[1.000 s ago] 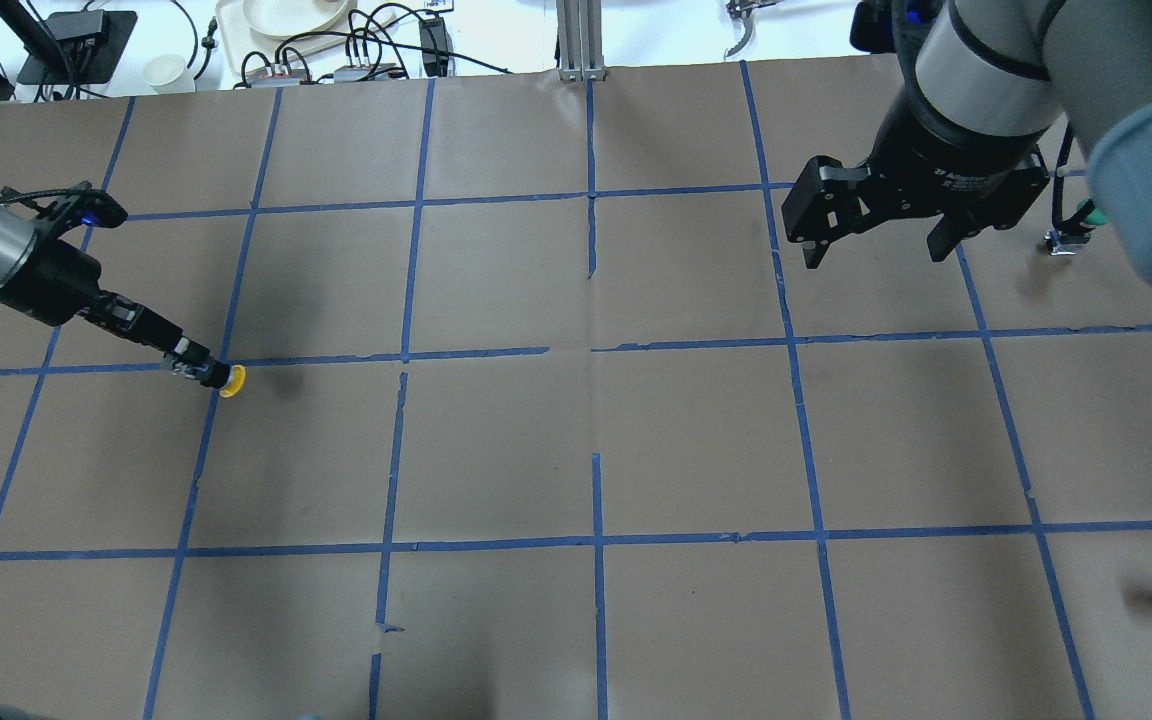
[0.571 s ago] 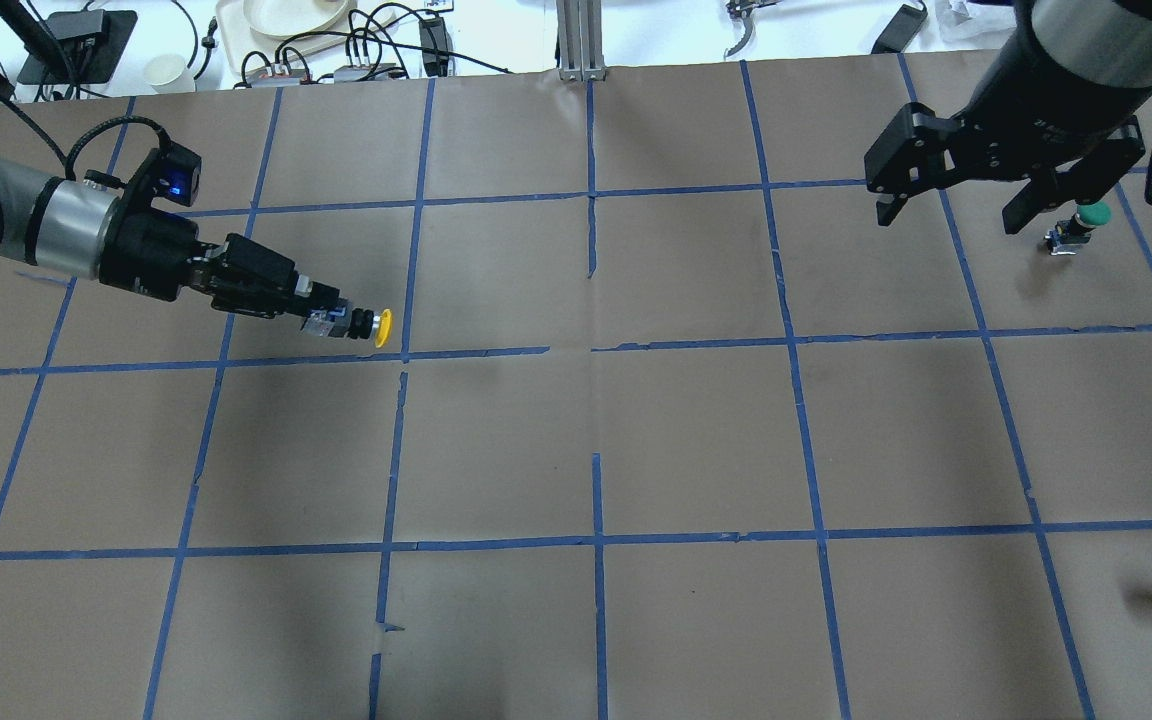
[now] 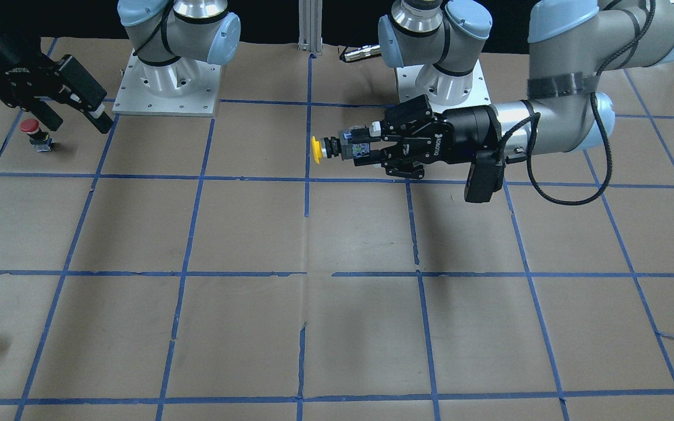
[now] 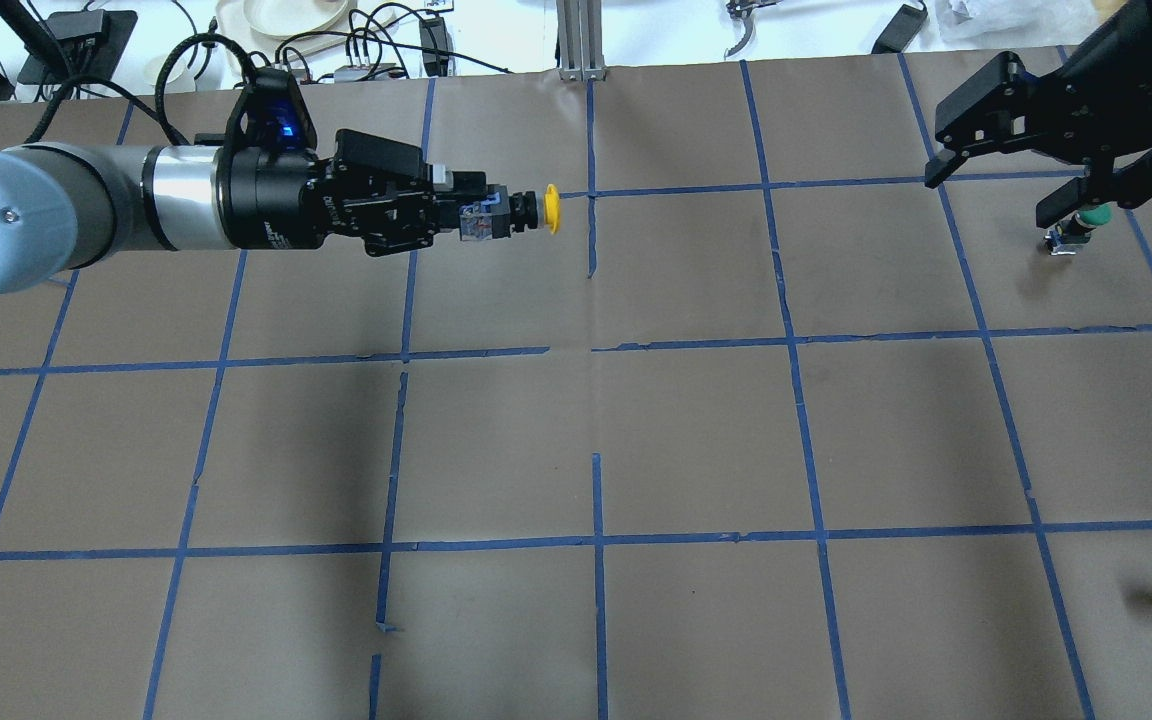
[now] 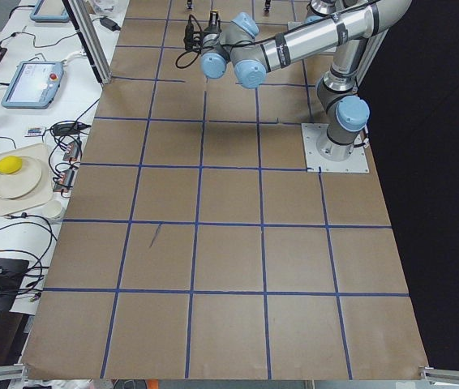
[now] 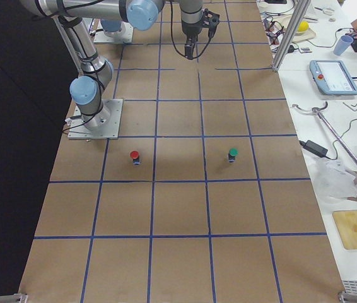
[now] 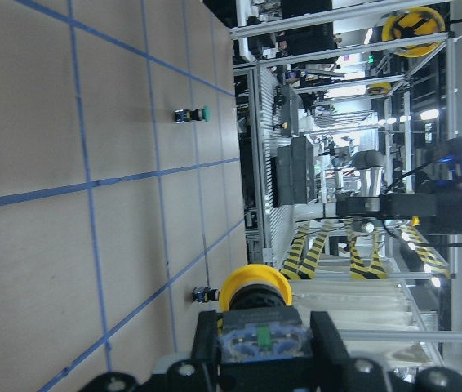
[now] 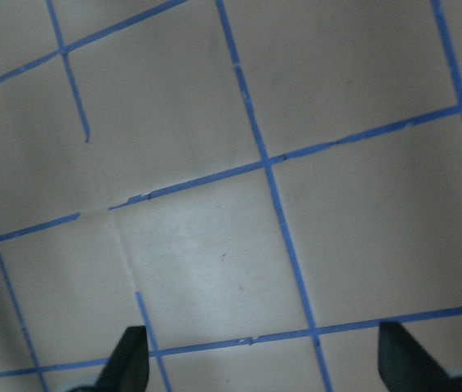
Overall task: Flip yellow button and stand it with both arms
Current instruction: 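Lift the yellow button toward the right gripper while the right gripper rotates to meet it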
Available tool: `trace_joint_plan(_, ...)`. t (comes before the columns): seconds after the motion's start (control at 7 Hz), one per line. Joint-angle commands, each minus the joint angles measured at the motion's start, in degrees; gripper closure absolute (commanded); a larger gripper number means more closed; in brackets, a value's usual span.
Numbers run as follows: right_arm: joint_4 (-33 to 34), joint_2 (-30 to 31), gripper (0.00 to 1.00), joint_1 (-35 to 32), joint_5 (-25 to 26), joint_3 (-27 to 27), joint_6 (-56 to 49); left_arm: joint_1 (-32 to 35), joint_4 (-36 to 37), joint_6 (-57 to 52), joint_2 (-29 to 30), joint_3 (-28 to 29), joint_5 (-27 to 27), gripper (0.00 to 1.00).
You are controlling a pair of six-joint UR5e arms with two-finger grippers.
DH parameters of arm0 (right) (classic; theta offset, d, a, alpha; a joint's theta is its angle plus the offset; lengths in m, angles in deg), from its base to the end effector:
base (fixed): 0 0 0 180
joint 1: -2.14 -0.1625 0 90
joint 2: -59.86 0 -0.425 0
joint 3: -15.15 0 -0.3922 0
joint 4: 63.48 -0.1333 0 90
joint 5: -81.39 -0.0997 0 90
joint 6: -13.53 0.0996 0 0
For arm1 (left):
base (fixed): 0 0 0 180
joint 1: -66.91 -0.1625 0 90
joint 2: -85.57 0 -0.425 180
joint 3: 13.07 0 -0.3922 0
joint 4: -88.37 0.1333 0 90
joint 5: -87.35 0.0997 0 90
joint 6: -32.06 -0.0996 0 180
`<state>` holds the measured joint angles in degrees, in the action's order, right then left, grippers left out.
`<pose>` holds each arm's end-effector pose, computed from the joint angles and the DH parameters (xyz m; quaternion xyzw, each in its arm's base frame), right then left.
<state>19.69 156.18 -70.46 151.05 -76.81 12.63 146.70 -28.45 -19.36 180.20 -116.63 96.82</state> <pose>0.0287 -0.4700 0.5171 0.1450 0.9733 -0.0071 0.1777 -0.1453 -0.4995 0.3816 -0.0165 -0.7469 0.0550 0.6624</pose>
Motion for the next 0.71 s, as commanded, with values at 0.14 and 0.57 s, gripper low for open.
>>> trace_joint_plan(0.14, -23.4, -0.1, 0.00, 6.8, -31.9, -0.3, -2.2, 8.2, -0.1, -0.2, -2.2, -3.6, -15.1, 0.71)
trace_joint_plan(0.57, -29.4, -0.6, 0.00, 6.9, -43.1, -0.9, -1.9, 9.3, 0.0, -0.3, -3.6, -6.1, -16.7, 0.71)
